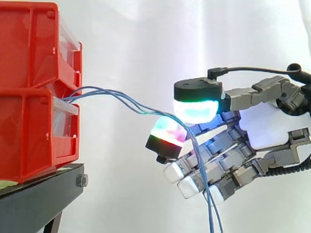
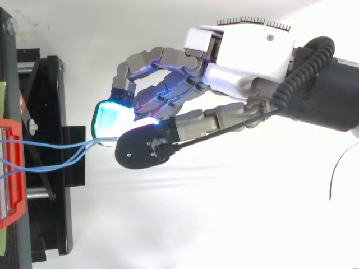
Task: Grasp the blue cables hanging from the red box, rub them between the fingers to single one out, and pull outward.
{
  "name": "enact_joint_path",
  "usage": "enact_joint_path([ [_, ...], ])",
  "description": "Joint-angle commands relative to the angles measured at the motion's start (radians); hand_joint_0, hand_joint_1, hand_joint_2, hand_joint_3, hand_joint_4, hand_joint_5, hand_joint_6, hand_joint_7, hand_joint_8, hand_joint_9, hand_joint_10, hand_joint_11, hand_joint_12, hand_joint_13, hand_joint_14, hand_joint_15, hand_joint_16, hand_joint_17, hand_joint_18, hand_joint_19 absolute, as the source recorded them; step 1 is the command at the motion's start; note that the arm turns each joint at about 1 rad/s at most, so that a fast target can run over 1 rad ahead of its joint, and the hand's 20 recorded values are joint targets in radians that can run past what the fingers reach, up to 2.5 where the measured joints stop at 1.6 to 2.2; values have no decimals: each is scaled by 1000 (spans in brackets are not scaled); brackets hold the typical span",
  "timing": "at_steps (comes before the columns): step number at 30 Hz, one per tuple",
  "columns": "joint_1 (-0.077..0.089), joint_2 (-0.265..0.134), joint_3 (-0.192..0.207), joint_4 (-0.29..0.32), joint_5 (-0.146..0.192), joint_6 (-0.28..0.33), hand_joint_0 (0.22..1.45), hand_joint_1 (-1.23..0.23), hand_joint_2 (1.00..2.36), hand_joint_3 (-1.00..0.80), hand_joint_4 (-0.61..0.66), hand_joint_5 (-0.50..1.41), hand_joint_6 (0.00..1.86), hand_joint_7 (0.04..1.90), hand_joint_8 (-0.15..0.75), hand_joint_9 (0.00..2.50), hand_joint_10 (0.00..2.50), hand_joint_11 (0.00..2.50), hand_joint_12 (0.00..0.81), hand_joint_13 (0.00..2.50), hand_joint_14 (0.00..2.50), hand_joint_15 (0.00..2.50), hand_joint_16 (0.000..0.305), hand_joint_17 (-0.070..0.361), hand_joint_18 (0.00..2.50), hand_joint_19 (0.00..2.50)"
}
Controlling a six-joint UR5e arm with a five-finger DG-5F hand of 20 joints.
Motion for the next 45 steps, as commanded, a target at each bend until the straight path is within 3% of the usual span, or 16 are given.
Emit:
enact_joint_path([
  [1, 0, 0, 0, 0, 0, -1, 610, -739, 1009, -373, 210, -175, 723, 957, 234, 729, 11, 428, 330, 760, 13, 371, 46, 102, 641, 524],
  [10, 2, 1, 0, 0, 0, -1, 549, -647, 1001, -477, 223, -170, 714, 967, 246, 751, 9, 432, 340, 771, 13, 379, 48, 107, 648, 537],
  [14, 2, 0, 1, 0, 0, 1, 593, -790, 1002, -482, 204, -177, 725, 966, 240, 734, 11, 425, 335, 762, 13, 366, 46, 104, 643, 524],
  [19, 2, 0, 0, 0, 0, 1, 657, -840, 1007, -399, 190, -190, 771, 909, 229, 709, 9, 416, 324, 757, 13, 358, 45, 102, 654, 496],
  [30, 2, 0, 0, 0, 0, 1, 656, -747, 1016, -192, 202, -179, 756, 913, 230, 726, 9, 425, 323, 756, 13, 369, 45, 101, 648, 523],
  [39, 2, 0, 0, 0, 0, 2, 644, -610, 1012, -197, 239, -129, 628, 1106, 247, 771, 8, 418, 336, 769, 13, 380, 48, 107, 643, 532],
  [45, 2, 0, 1, -2, 0, 4, 642, -593, 1013, -199, 242, -120, 609, 1142, 251, 781, 8, 411, 342, 775, 13, 375, 48, 109, 643, 530],
])
